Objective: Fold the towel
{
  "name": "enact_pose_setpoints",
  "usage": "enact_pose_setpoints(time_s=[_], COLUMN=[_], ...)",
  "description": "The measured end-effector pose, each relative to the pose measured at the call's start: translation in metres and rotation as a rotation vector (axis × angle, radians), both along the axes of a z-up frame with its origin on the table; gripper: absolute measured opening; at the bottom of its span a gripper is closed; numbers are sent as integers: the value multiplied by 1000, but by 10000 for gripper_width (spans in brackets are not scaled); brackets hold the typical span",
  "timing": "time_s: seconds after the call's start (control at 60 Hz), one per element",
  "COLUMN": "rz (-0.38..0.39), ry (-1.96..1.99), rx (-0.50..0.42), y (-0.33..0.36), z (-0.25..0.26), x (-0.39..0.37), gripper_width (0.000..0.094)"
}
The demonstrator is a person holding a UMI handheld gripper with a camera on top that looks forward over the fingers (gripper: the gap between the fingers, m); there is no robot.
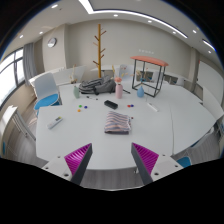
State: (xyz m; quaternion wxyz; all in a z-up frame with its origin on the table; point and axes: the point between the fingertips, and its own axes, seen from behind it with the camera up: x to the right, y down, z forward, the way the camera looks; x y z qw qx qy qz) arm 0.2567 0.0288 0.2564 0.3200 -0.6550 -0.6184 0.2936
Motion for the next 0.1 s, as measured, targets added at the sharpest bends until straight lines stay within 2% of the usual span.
enact_pose_setpoints(time_s=[0.1], rz=[-14], ry=[1], rx=[15], y=[3], z=[1], x=[-1], gripper_width=[850])
